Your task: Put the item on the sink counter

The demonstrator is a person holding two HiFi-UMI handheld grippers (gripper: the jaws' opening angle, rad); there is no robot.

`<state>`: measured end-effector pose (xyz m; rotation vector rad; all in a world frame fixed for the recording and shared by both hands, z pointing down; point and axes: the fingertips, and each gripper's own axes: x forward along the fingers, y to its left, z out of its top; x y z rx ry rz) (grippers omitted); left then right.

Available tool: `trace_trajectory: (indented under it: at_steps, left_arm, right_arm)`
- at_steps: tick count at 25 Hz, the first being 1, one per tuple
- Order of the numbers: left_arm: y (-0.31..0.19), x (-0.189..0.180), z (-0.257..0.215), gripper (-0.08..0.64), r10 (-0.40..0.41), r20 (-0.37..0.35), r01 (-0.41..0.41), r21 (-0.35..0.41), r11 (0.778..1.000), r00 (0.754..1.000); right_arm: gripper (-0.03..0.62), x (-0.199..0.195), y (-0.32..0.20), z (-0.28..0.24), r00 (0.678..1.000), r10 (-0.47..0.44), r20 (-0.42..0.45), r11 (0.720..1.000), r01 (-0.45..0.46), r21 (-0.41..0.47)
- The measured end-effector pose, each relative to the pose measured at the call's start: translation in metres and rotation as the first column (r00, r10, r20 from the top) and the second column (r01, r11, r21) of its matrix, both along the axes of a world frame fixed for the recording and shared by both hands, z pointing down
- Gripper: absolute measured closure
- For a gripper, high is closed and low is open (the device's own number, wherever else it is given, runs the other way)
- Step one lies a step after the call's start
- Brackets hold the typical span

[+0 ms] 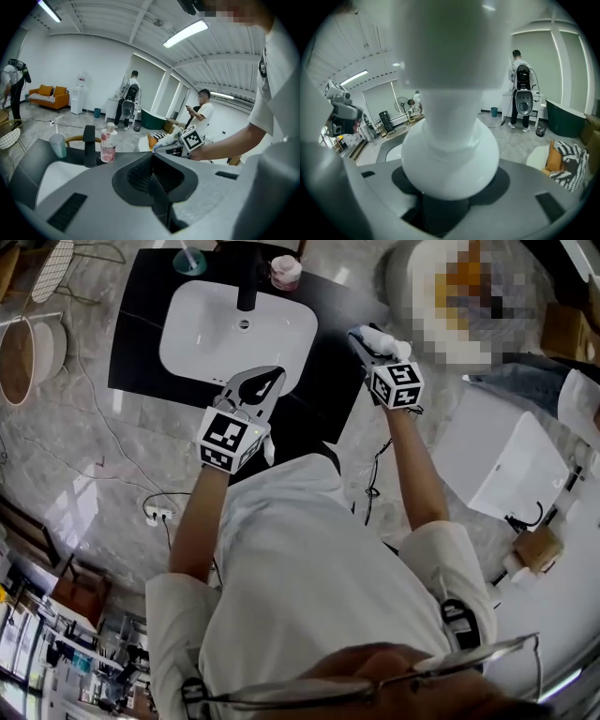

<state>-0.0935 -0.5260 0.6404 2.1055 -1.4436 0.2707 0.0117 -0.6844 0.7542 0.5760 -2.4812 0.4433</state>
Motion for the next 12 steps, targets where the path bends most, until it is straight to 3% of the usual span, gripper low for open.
trace_trajectory:
  at_steps: [12]
  left_arm:
    - [-0.033,-0.002,0.037,0.555,0.0,0.005,0.0,-0.04,0.999,1.0]
  right_arm:
    - [0.344,-0.015,-0.018,0.089,0.989,-0.026,-0.146,0.999,0.031,0.029]
